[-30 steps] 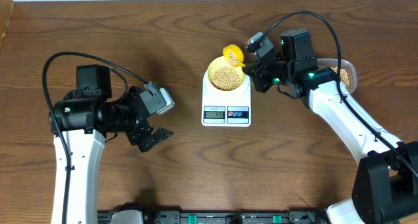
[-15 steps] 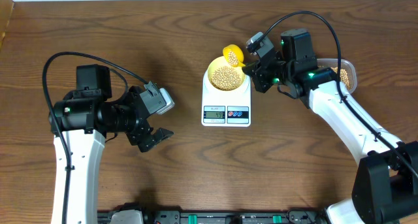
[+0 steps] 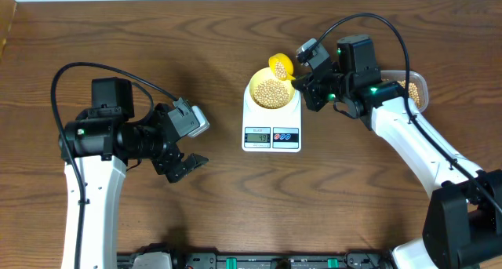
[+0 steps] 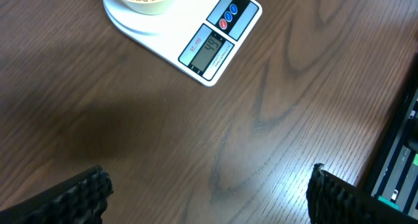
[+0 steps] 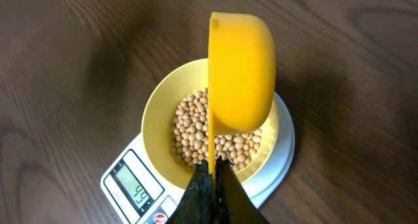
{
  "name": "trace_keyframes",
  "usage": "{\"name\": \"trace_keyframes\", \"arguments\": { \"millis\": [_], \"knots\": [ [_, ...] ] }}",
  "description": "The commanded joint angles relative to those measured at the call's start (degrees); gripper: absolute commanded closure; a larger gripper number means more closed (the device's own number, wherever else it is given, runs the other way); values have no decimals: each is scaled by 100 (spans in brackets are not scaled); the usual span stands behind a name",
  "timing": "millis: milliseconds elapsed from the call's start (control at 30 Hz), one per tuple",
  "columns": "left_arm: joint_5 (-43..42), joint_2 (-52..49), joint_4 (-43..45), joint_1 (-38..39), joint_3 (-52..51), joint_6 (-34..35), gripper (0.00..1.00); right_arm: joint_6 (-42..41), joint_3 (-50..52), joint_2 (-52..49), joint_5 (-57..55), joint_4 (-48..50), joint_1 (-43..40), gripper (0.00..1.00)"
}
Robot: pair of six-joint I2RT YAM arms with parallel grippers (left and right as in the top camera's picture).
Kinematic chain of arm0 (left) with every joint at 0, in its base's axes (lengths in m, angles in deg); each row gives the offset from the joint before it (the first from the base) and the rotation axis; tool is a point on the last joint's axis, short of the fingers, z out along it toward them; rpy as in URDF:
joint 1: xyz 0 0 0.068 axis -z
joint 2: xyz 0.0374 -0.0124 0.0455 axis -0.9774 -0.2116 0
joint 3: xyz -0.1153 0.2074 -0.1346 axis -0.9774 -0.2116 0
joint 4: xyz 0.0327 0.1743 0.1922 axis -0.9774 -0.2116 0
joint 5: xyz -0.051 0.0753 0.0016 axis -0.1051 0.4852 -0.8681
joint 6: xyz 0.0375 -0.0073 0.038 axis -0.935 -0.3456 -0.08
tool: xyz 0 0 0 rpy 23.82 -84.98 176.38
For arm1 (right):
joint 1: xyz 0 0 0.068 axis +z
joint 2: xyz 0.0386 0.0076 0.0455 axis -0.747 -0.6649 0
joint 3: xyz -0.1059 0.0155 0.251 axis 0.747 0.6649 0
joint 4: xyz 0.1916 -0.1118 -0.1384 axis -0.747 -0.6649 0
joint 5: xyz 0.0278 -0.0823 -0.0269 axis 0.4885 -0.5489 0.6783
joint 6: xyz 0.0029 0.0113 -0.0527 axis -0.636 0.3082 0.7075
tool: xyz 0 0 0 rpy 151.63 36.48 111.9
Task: Scoop item into bowl and weigh 50g on scale
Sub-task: 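Tilt the scoop with the right gripper to pour chickpeas into the bowl, then move the scoop right back to the chickpea tub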
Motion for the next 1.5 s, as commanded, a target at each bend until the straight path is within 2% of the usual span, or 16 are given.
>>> {"name": "trace_keyframes", "arguments": {
  "millis": [0,767,1000,1467],
  "knots": [
    [31,20,-13,13,-50,-96,2,-81,26,-44,59,2,66,99],
    [28,20,-13,13,-50,-96,2,-44,26,-44,103,-103,81,99],
    [31,20,-13,13,-50,-96,2,-455,26,-44,151,-103,70,99],
    [28,20,-13,13,-50,-96,2,-1351,26,-44,1003,-72,-348,99]
  ]
}}
